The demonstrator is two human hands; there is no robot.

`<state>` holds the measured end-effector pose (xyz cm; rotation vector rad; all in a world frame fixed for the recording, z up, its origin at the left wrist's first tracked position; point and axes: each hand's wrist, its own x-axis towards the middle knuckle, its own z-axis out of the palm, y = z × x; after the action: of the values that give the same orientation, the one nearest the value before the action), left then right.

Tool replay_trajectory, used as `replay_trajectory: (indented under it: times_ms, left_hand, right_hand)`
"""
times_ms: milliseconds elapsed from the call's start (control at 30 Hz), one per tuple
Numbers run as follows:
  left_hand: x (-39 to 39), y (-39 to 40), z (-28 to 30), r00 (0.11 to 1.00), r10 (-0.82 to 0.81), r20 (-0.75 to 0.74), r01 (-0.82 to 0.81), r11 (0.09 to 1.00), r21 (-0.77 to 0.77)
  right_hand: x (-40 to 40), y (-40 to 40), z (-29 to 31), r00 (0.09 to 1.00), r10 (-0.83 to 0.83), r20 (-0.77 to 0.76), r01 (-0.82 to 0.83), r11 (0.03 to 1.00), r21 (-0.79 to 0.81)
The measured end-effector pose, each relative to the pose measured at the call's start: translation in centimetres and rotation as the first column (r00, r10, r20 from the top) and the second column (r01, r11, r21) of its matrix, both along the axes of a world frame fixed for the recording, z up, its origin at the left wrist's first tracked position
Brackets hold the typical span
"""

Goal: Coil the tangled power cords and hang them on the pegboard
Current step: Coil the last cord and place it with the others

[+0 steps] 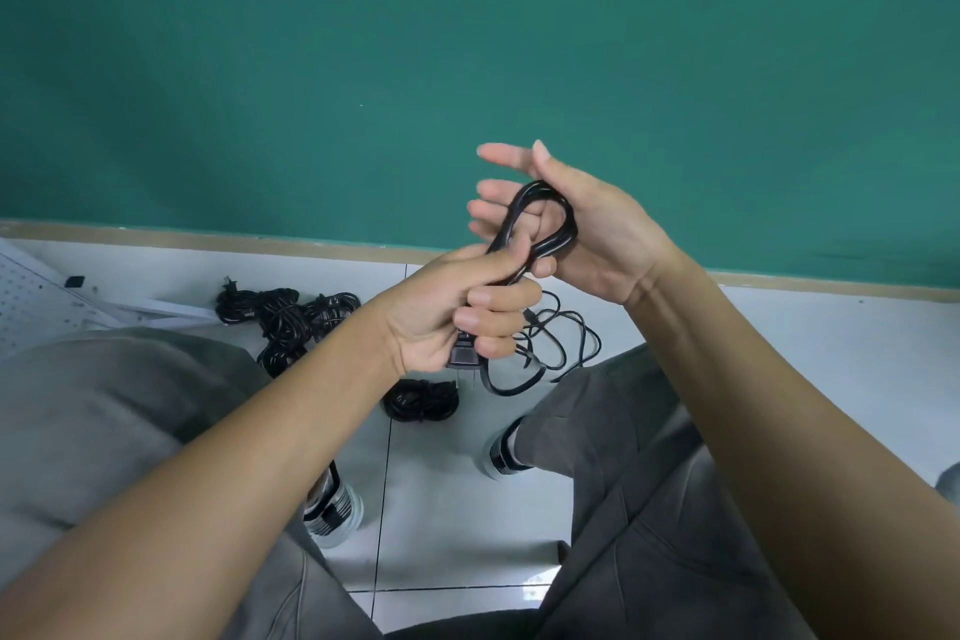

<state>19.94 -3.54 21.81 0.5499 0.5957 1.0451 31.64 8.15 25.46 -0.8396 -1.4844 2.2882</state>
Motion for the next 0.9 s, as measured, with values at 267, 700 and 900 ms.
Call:
replay_trajectory:
  times_ms: [267,700,900]
  left_hand:
    - [-0.8,1.6,-0.2,0.958,0.285,-0.034,-0.287,0.952,-0.11]
    - [-3.5,1.9,-1.2,0.739,0.522,-0.426,-0.629,0.761,-0.158]
    - [-1.4,1.6,-1.8,0.682,0.412,-0.604,-0.511,0.86,0.01]
  right_hand:
    - [-0.1,-3.4,-3.5,1.0,-0.01,0.013,0.012,0.992,-0.126]
    - [5.0,-7.6,-5.8,0.897,-0.069,0.437,-0.274,0.69,0.67]
    - [4.8,-6.0,-3.3,0.937,-0.198,0.286,-0.065,0.709,0.702]
